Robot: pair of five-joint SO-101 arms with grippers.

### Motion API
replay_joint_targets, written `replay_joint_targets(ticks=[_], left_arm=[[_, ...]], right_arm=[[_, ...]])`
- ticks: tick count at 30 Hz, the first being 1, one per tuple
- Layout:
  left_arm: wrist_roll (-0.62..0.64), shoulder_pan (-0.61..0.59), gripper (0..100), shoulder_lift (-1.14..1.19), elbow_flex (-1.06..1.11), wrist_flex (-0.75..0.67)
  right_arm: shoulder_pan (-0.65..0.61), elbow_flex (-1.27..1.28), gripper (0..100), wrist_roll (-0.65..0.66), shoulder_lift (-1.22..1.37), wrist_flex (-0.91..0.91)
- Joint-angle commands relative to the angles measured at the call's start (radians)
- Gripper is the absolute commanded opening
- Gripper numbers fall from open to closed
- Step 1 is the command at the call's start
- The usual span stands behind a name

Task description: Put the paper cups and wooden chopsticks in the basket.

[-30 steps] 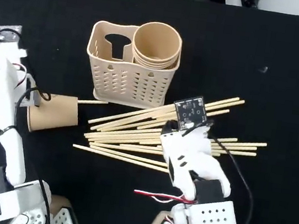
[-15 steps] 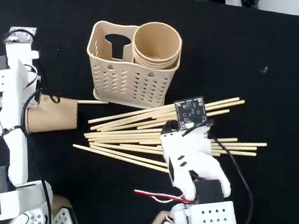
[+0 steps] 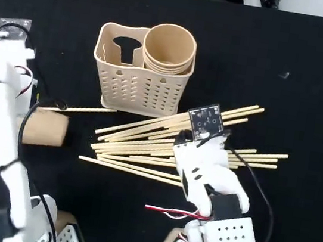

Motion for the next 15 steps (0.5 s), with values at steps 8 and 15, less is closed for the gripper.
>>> replay_joint_targets(ticks=[8,15], left_arm=[[-0.104,-0.005,4,-0.058,-0.015,-0.003],[-0.23,-0.274,31,-0.049,-0.036,-0.043]], right_arm=[[-0.006,-0.002,1.5,0.005,-0.022,-0.006],[-0.006,-0.001,1.5,0.006,-0.022,-0.006]])
